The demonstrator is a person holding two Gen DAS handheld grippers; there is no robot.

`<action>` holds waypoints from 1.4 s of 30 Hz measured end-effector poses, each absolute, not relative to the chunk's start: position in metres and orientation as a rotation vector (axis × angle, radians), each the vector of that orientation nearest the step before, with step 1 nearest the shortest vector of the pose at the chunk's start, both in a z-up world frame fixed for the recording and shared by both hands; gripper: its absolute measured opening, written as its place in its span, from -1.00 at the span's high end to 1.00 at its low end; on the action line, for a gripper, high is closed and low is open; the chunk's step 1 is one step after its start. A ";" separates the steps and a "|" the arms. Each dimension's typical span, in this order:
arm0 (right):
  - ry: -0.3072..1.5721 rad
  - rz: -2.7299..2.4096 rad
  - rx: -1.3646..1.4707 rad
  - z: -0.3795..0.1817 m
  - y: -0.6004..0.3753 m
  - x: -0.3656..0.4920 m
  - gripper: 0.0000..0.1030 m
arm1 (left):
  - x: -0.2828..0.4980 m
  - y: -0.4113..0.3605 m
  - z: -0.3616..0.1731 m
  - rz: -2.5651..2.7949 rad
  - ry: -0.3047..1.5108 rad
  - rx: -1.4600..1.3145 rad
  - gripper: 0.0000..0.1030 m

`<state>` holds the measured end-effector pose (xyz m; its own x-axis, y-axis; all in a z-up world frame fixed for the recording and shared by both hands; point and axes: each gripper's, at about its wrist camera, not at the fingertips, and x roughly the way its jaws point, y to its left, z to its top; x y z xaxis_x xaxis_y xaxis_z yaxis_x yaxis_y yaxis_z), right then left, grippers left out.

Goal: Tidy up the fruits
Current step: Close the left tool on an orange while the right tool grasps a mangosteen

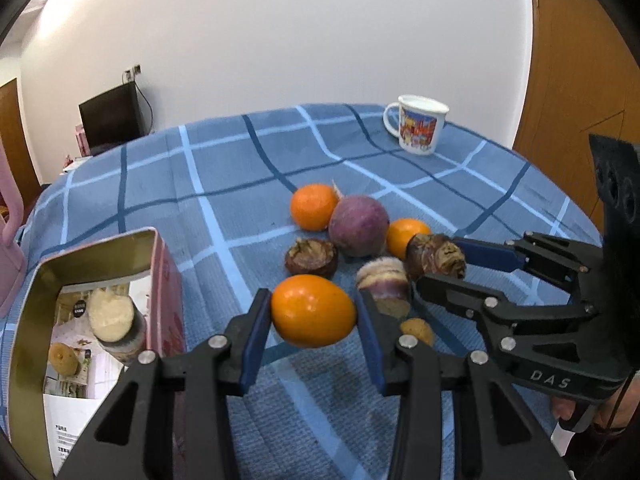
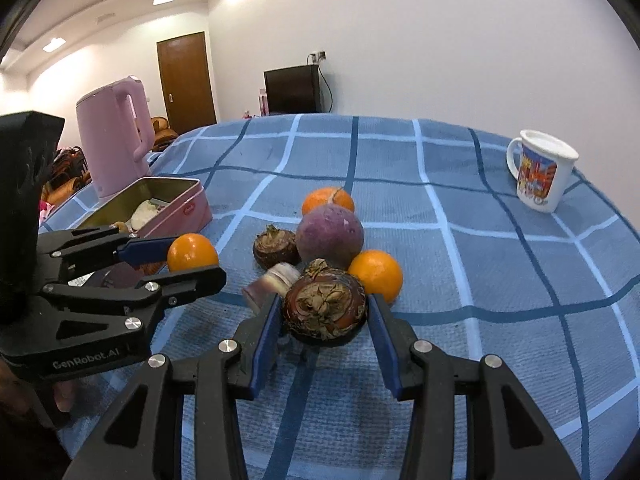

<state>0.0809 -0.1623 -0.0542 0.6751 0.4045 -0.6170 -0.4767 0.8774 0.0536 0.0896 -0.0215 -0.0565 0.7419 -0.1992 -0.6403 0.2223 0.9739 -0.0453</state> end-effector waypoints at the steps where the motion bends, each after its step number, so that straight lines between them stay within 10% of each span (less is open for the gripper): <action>1: 0.656 0.500 -0.116 -0.053 -0.162 0.080 0.11 | 0.088 -0.020 -0.055 -0.227 0.683 0.033 0.15; 42: 0.454 0.524 -0.121 -0.038 -0.168 0.048 0.11 | 0.053 -0.015 -0.034 -0.146 0.464 0.047 0.15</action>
<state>0.0483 -0.1680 -0.0378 0.7695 0.4551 -0.4480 -0.5077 0.8616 0.0033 0.0529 -0.0155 -0.0342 0.8842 -0.1296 -0.4487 0.1511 0.9885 0.0121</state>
